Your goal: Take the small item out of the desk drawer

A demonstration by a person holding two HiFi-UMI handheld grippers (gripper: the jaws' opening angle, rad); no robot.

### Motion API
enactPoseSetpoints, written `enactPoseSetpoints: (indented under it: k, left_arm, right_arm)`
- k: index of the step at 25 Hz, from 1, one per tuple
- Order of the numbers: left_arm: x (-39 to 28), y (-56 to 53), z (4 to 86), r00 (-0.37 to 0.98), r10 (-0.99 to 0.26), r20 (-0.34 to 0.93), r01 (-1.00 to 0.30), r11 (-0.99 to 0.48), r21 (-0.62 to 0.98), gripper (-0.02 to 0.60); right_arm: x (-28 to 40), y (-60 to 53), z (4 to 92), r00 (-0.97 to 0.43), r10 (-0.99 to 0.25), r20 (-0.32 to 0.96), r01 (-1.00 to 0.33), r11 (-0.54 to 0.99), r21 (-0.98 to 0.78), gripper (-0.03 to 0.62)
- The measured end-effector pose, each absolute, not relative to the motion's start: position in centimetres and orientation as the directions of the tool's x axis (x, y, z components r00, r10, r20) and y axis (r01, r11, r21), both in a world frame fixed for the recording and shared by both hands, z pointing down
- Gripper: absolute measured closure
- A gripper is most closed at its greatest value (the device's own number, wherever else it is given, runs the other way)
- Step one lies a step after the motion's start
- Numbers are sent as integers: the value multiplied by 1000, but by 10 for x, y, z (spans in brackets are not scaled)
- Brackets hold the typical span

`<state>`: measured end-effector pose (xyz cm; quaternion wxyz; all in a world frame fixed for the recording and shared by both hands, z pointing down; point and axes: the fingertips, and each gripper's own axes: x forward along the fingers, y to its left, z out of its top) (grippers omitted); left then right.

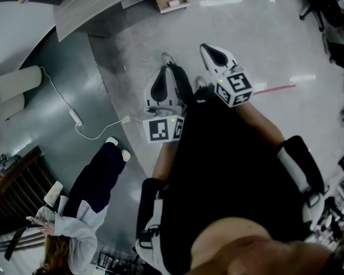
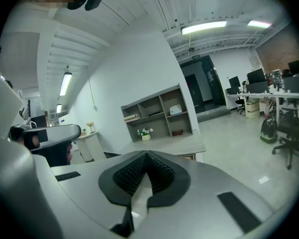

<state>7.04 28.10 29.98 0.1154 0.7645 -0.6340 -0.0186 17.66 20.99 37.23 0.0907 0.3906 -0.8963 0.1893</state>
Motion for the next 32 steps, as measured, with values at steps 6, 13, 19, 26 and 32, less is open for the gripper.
enactPoseSetpoints:
  k: [6,13,19,26,32]
  left_arm:
    - [47,223,308,224,-968,112,-957,-198,210,584]
    - [2,138,322,279,-950,143,-943,-243,227,586]
    - [-42,76,329,343,-926,156,-921,-300,248,584]
    - [-68,29,334,394,-906,155,-898,-344,274,584]
    - [-77,2,335,401,-903,156,-893,-347,287,584]
  right_arm:
    - [153,155,390,-653,-679,336,-757,596,-269,595]
    - [111,83,414,-609,-688,395,-793,544,-276,595]
    - [71,33,430,-554,-712,431,-832,487,-266,595]
    - [50,-5,450,-502,-723,474,-864,444,-239,595]
    - [40,-35,473,-483,-711,512,-873,436,-218,594]
